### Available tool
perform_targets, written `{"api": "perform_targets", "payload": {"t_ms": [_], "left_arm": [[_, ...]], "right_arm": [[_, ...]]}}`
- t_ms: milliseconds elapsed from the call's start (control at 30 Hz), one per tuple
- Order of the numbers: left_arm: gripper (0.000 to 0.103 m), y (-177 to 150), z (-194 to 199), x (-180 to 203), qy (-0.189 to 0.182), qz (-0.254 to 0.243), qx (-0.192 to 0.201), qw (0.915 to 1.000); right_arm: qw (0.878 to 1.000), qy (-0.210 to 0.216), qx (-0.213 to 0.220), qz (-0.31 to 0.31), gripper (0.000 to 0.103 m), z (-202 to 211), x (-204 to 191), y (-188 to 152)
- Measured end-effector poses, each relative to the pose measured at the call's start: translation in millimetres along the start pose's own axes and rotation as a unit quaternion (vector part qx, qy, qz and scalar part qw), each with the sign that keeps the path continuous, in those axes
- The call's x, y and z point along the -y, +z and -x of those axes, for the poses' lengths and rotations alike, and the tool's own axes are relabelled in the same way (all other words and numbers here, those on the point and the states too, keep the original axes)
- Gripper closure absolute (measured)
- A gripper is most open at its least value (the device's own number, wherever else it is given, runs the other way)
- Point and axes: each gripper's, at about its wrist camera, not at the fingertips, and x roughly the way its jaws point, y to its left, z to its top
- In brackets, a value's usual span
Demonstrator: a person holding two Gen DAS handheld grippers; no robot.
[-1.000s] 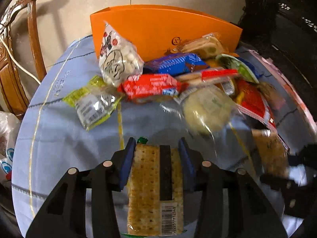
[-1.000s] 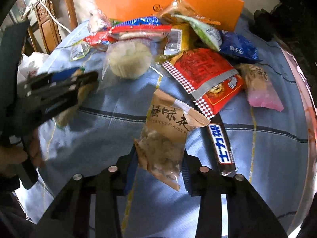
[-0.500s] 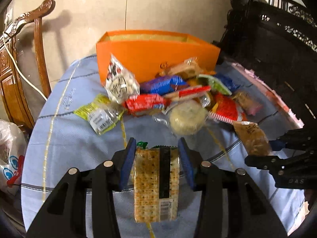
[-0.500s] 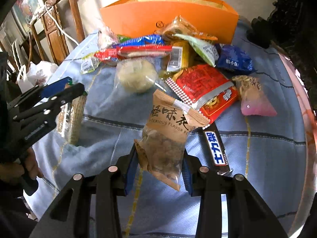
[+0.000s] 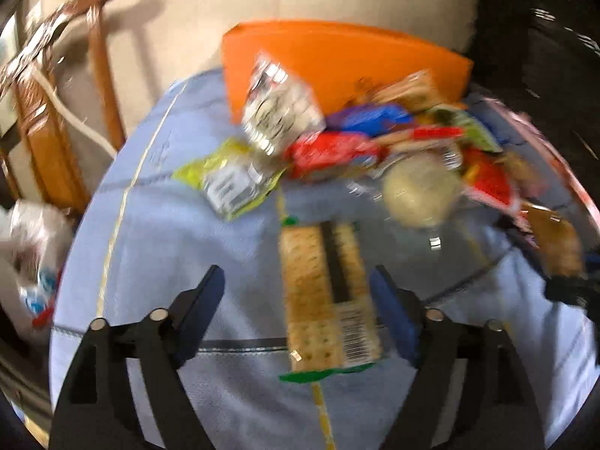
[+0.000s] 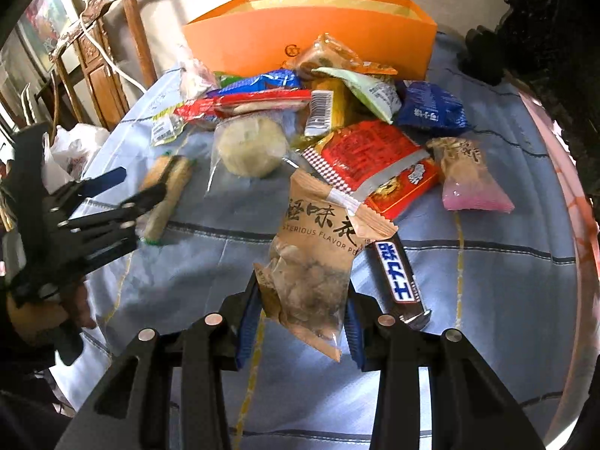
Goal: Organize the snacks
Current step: 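Grasp cracker pack with left tool while right tool grasps brown snack bag, then drop both held packs into the orange box and open both tools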
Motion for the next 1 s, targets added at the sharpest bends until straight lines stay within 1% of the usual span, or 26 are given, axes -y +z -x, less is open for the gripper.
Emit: {"api": "perform_targets", "payload": {"t_ms": [67, 167, 200, 233, 267, 300, 367, 433, 533, 633, 700, 800, 900, 933, 1000], "left_arm": [[0.017, -4, -5, 3, 0.005, 0.005, -0.013, 0.9999], [0.015, -8, -13, 14, 0.017, -0.024, -0.024, 0.9993], [0.019, -7, -13, 14, 0.012, -0.024, -0.02, 0.9994], [0.045, -6, -13, 15, -0.003, -0.028, -0.018, 0.9994], [0.057, -5, -10, 21, -0.004, -0.048, -0.009, 0.9988], [0.057, -4, -9, 23, -0.001, -0.057, -0.01, 0.9983], [0.057, -2, -5, 21, -0.01, -0.041, -0.011, 0.9991], [0.057, 1, 5, 16, -0.005, -0.026, 0.002, 0.9996], [0.057, 14, 29, 10, -0.013, -0.008, 0.028, 0.9995], [0.057, 40, 54, 12, -0.023, -0.015, 0.064, 0.9976], [0.057, 62, 69, 14, -0.027, -0.008, 0.085, 0.996], [0.057, 101, 88, 20, -0.033, -0.002, 0.11, 0.9934], [0.057, 145, 104, 25, -0.031, -0.022, 0.143, 0.9891], [0.057, 156, 110, 26, -0.029, -0.027, 0.152, 0.9875], [0.057, 190, 120, 30, -0.026, -0.032, 0.172, 0.9841]], "right_arm": [[1.0, 0.0, 0.0, 0.01, 0.063, 1, -5, -1], [1.0, -0.001, -0.002, 0.016, 0.063, 2, -6, -1], [1.0, -0.001, -0.002, 0.015, 0.063, 2, -5, -1], [1.0, -0.002, -0.003, 0.016, 0.063, 2, -5, -1], [1.0, -0.001, -0.004, 0.016, 0.063, 2, -5, -1], [1.0, -0.001, -0.002, 0.016, 0.063, 4, -4, -1], [1.0, 0.0, 0.004, 0.019, 0.063, 7, -4, 2], [1.0, 0.001, 0.014, 0.021, 0.063, 14, -4, 6], [0.999, 0.006, 0.031, 0.018, 0.063, 27, 0, 16], [0.998, 0.012, 0.055, 0.014, 0.063, 46, 5, 33], [0.997, 0.015, 0.07, 0.013, 0.063, 57, 7, 46], [0.994, 0.018, 0.109, 0.015, 0.063, 86, 13, 83], [0.99, 0.013, 0.141, 0.023, 0.063, 111, 16, 119], [0.988, 0.012, 0.155, 0.026, 0.063, 123, 19, 136], [0.984, 0.011, 0.174, 0.032, 0.063, 142, 23, 168]]}}
